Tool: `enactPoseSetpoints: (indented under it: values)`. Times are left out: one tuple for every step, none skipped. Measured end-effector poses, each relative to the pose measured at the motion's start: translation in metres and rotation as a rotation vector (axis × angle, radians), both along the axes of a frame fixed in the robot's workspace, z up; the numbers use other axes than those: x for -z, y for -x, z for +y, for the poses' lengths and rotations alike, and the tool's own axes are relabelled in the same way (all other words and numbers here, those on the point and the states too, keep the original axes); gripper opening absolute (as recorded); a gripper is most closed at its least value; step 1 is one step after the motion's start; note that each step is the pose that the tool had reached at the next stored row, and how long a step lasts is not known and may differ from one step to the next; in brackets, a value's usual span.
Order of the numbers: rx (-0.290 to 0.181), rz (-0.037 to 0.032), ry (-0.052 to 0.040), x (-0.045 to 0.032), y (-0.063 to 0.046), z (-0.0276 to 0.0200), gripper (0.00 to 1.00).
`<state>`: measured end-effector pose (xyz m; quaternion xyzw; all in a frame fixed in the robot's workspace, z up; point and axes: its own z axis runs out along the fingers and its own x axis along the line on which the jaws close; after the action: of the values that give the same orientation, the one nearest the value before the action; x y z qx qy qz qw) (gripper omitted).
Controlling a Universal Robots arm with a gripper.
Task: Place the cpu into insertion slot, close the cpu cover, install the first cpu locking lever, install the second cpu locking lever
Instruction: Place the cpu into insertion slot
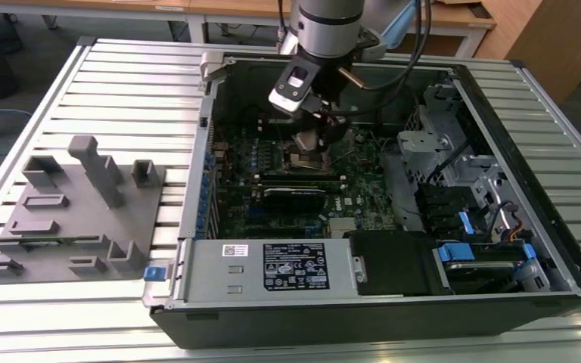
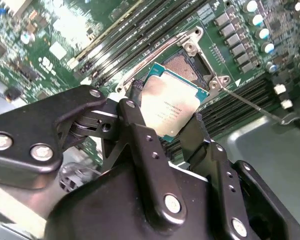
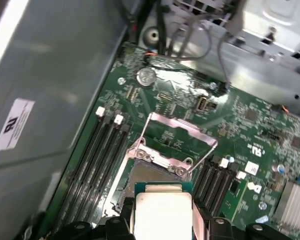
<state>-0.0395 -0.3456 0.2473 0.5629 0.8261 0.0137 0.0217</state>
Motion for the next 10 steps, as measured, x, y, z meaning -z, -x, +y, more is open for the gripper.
enactPoseSetpoints:
  values:
    - [0.017, 0.0, -0.0001, 0.0001, 0.0, 0.0, 0.54]
    - [0.035, -0.0001, -0.0001, 0.0003, 0.0, 0.0, 0.54]
    - [0.053, 0.0, 0.0, 0.0004, 0.0, 0.0, 0.54]
    - [0.073, 0.0, 0.0, 0.0005, 0.0, 0.0, 0.54]
    - [0.091, 0.0, 0.0, 0.0007, 0.0, 0.0, 0.54]
    - [0.109, 0.0, -0.0001, 0.0008, 0.0, 0.0, 0.54]
    - [0.127, 0.0, 0.0, 0.0009, 0.0, 0.0, 0.54]
    - [0.145, 0.0, 0.0, 0.001, 0.0, 0.0, 0.54]
    - [0.163, 0.0, 0.0, 0.0012, 0.0, 0.0, 0.54]
    - [0.181, 0.0, 0.0, 0.0013, 0.0, 0.0, 0.54]
